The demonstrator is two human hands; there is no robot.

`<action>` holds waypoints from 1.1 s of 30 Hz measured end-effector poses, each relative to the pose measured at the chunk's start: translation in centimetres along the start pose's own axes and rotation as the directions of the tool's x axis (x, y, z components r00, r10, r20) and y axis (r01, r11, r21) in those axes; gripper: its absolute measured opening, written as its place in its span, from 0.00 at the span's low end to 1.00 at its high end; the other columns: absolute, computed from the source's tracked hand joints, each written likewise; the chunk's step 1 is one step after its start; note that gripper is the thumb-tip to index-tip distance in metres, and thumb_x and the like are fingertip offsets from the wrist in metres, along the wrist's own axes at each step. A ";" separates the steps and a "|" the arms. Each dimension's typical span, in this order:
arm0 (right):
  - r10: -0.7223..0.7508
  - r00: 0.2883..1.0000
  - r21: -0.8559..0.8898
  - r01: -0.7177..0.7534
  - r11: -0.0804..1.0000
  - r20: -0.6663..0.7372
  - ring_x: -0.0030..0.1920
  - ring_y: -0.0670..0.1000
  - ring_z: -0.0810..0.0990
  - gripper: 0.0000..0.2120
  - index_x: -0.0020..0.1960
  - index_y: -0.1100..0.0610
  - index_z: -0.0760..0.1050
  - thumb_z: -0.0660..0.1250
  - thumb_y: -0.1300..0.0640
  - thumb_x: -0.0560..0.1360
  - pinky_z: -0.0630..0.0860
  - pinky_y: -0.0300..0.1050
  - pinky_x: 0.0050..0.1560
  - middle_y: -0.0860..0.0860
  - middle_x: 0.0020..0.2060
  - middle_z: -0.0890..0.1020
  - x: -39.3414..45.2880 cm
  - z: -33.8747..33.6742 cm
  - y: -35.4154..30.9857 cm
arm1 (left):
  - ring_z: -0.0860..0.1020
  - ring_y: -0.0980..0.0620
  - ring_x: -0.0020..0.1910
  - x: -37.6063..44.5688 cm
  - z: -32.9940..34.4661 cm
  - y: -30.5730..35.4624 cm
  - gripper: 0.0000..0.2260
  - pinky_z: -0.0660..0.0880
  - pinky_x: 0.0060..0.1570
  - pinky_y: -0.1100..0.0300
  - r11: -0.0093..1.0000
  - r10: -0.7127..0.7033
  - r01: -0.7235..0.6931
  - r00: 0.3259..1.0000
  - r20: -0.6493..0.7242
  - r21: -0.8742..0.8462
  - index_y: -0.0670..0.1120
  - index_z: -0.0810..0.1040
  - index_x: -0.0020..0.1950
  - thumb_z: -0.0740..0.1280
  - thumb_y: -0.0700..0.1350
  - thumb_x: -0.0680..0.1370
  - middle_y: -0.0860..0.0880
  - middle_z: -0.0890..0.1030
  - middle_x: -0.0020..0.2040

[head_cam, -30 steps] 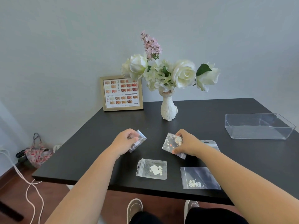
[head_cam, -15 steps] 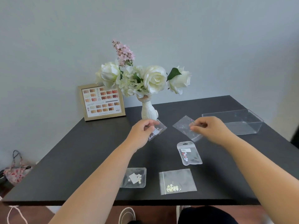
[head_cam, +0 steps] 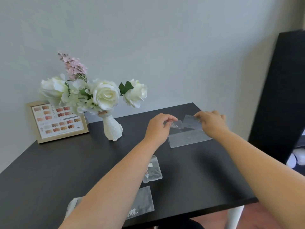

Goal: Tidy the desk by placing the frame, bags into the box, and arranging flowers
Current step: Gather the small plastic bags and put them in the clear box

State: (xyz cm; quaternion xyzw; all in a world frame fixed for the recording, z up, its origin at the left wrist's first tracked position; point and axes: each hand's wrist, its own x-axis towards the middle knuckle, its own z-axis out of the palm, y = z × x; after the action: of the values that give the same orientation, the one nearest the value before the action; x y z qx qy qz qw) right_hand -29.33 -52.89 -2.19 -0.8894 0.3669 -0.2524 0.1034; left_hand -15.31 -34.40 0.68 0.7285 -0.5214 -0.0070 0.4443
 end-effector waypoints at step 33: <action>-0.207 0.961 0.536 0.078 0.840 0.183 0.47 0.37 0.72 0.09 0.54 0.40 0.74 0.64 0.51 0.76 0.69 0.35 0.46 0.38 0.46 0.74 -11.6 7.2 -7.3 | 0.78 0.64 0.50 -9.8 -8.9 -6.8 0.07 0.73 0.50 0.64 0.941 -0.336 0.306 0.898 0.284 0.146 0.65 0.81 0.48 0.71 0.51 0.76 0.65 0.82 0.48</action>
State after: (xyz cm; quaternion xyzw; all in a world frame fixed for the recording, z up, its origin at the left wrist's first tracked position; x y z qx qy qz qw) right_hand -28.16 -39.60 -9.96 -0.8757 0.2018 -0.2433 0.3651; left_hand -10.40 -20.78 -2.80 0.8156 -0.4558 -0.1669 0.3150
